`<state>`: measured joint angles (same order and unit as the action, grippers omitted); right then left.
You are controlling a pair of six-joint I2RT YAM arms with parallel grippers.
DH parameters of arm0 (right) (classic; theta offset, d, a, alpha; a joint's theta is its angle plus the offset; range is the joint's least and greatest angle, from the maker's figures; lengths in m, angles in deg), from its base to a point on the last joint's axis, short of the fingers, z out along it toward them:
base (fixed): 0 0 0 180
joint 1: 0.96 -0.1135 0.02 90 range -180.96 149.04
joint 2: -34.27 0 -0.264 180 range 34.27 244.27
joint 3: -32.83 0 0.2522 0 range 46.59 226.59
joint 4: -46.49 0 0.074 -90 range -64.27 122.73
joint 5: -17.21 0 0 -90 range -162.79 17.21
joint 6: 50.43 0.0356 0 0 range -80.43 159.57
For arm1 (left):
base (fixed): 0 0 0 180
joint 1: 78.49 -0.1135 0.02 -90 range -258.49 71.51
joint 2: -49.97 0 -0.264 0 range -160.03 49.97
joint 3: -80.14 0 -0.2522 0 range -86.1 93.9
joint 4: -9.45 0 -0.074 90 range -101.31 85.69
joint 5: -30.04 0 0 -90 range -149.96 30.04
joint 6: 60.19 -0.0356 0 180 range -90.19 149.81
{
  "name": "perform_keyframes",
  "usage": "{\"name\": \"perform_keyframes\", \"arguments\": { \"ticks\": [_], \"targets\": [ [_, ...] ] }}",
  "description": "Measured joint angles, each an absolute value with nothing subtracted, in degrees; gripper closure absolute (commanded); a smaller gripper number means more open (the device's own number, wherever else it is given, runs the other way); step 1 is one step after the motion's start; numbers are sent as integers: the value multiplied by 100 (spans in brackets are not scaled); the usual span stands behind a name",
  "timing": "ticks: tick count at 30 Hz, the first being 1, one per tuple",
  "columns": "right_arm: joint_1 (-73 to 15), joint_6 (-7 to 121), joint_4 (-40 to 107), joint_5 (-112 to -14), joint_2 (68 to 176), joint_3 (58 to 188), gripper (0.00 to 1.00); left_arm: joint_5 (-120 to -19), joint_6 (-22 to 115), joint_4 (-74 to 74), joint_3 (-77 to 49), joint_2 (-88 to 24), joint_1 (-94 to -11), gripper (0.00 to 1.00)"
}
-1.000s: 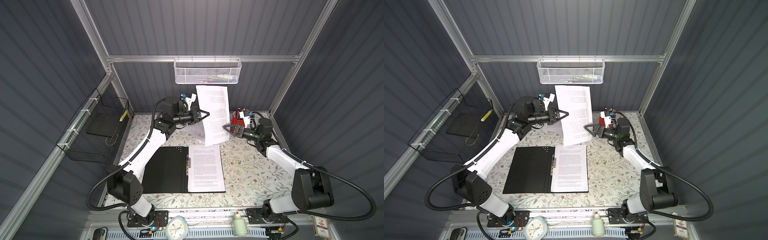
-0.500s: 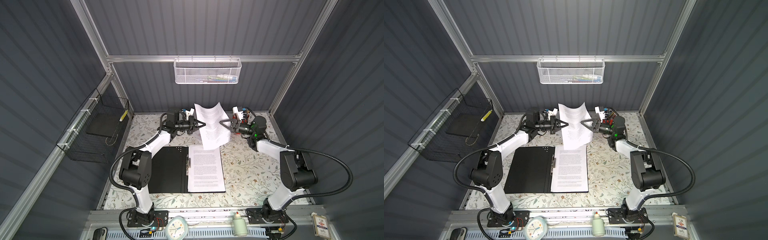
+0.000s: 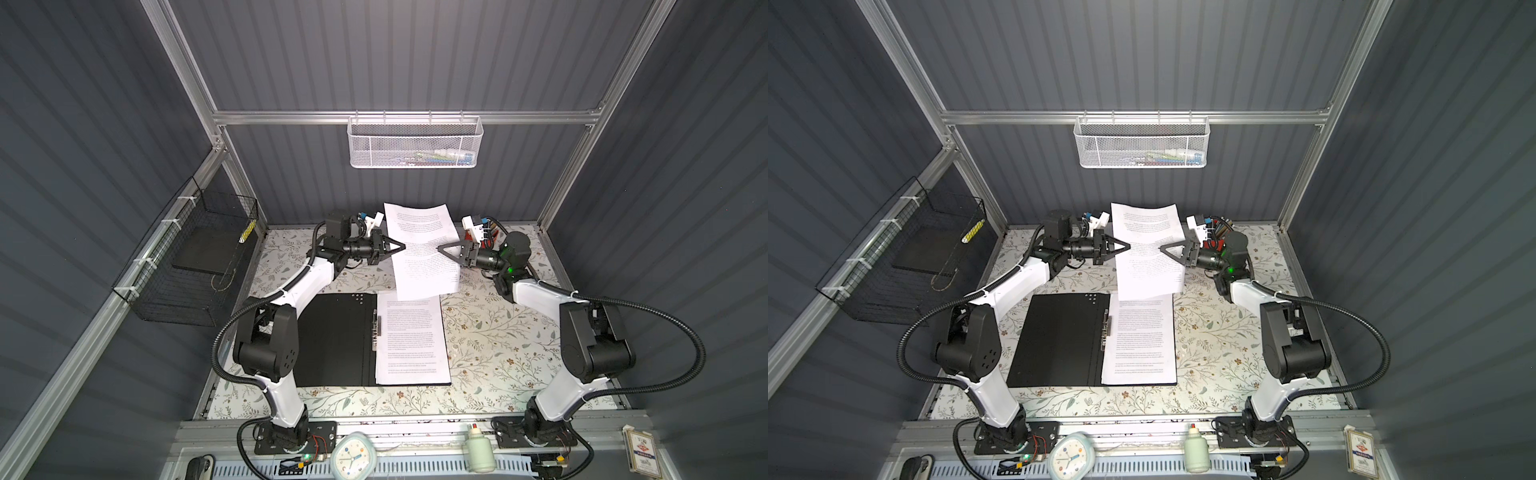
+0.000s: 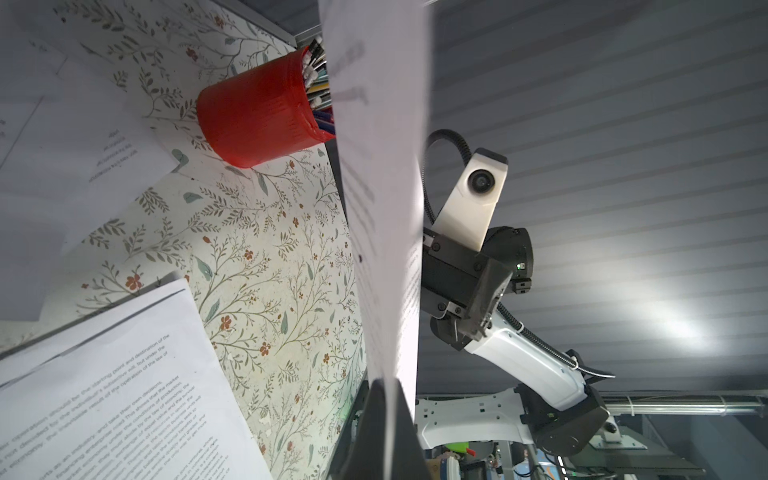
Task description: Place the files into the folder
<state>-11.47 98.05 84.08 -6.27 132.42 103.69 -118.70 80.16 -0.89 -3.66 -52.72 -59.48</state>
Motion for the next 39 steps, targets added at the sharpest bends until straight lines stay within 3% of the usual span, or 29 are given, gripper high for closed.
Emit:
{"name": "perform_keyframes", "arguments": {
  "ticks": [9,17,21,32,36,39],
  "targets": [
    [-1147,9610,8076,-605,13242,10367,32,-11499,6643,-1757,167,-5087,-5966,100],
    [-1153,9612,8074,-566,13242,10367,41,-11328,6272,-2259,220,-5087,-6011,100],
    [-1153,9615,8065,-566,13242,10367,52,-11295,6272,-2257,220,-5087,-6014,100],
    [-1173,9400,7595,-682,13246,10360,99,-11112,6167,-2279,145,-5030,-6022,100],
    [-1241,9016,6743,-920,13102,10354,100,-10924,6077,-2351,-178,-4732,-6025,73],
    [-1348,8812,6162,-1147,12717,10247,100,-10786,5979,-2386,-460,-4422,-6057,59]
  ]
}}
